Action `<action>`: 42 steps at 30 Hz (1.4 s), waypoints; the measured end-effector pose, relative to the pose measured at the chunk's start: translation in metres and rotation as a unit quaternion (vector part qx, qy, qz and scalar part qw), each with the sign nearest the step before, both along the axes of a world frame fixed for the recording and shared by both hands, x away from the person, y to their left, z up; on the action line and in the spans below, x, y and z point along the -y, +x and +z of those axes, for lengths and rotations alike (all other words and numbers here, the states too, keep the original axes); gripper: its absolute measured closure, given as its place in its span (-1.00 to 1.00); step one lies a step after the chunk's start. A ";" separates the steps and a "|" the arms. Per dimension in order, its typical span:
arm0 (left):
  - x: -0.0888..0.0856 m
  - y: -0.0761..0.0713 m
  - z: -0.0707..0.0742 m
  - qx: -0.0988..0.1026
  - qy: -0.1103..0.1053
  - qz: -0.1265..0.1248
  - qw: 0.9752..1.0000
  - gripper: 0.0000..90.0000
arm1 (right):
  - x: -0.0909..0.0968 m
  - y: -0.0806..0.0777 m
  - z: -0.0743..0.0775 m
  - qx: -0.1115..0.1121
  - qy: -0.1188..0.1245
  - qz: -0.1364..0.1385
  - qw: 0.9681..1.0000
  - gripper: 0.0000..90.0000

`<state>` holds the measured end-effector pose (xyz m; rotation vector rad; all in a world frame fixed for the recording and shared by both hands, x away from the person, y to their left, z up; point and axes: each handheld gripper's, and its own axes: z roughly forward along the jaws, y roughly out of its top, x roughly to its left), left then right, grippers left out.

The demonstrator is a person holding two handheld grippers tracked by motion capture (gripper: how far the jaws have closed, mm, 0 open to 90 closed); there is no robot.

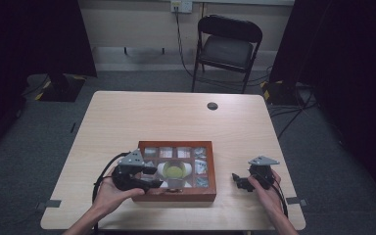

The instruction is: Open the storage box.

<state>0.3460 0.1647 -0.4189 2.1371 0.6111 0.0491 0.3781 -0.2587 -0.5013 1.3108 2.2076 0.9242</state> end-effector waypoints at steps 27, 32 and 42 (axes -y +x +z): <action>0.042 -0.006 -0.014 0.010 0.030 -0.090 0.995 0.70 | 0.000 0.000 0.000 0.000 0.000 0.000 1.000 -0.81; 0.042 -0.004 -0.018 0.009 0.035 -0.092 0.995 0.77 | 0.000 0.000 0.000 0.000 0.000 0.000 1.000 -0.81; 0.039 -0.003 -0.023 0.011 0.016 -0.097 0.995 0.78 | 0.000 0.000 0.000 0.000 0.000 0.000 1.000 -0.81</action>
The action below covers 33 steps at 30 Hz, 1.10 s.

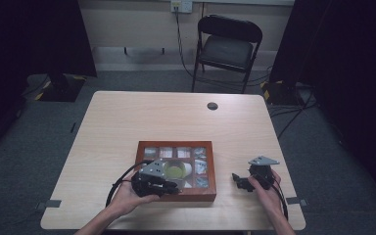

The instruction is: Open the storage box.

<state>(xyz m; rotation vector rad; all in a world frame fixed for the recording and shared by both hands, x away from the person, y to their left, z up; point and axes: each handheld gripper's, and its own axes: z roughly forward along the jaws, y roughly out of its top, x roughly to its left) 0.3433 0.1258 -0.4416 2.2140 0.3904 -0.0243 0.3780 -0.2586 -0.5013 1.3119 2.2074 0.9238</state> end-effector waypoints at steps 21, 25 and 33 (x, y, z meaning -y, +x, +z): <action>-0.001 0.006 0.001 -0.031 -0.007 -0.002 0.999 0.81 | 0.000 0.000 0.000 0.000 0.000 0.000 1.000 -0.81; -0.001 0.008 0.002 -0.039 -0.009 0.000 0.999 0.81 | 0.000 0.000 0.000 0.000 0.000 0.000 1.000 -0.81; -0.002 0.010 0.004 -0.052 -0.016 0.002 0.999 0.81 | 0.000 0.000 0.000 0.000 0.000 0.000 1.000 -0.81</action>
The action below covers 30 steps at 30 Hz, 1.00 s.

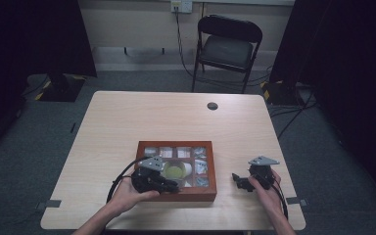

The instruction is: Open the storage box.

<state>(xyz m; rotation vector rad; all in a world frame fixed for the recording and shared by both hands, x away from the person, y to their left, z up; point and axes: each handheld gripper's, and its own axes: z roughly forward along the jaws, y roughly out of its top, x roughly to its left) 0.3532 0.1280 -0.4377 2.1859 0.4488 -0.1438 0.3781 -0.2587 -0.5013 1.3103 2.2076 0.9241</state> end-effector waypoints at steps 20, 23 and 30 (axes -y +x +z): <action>-0.001 0.009 0.017 -0.029 -0.004 -0.001 1.000 0.81 | 0.000 0.000 0.000 0.000 0.000 0.000 1.000 -0.81; -0.002 0.010 0.018 -0.034 -0.010 -0.002 0.999 0.81 | 0.000 0.000 0.000 0.000 0.000 0.000 1.000 -0.80; -0.002 0.015 0.021 -0.052 -0.002 -0.014 0.999 0.82 | 0.000 0.000 0.000 0.000 0.000 -0.001 1.000 -0.80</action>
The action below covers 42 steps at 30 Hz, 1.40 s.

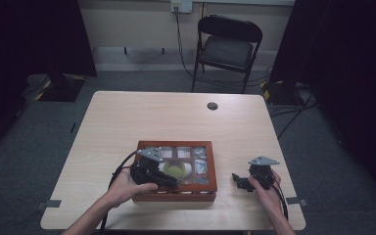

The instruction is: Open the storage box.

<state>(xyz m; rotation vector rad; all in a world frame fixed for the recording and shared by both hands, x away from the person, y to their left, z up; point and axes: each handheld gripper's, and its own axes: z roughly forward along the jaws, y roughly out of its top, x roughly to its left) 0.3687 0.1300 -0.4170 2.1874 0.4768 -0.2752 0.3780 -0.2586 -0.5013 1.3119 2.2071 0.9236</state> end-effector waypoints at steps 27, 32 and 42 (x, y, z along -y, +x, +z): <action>-0.003 0.013 0.025 -0.015 -0.024 0.010 1.000 0.82 | 0.000 0.000 0.000 0.000 0.000 0.000 1.000 -0.80; -0.004 0.016 0.031 -0.019 -0.025 0.015 0.999 0.82 | 0.000 0.000 0.000 0.000 0.000 0.000 1.000 -0.81; -0.004 0.022 0.046 -0.024 -0.022 0.029 0.999 0.81 | 0.000 0.000 0.000 0.000 0.000 0.000 1.000 -0.80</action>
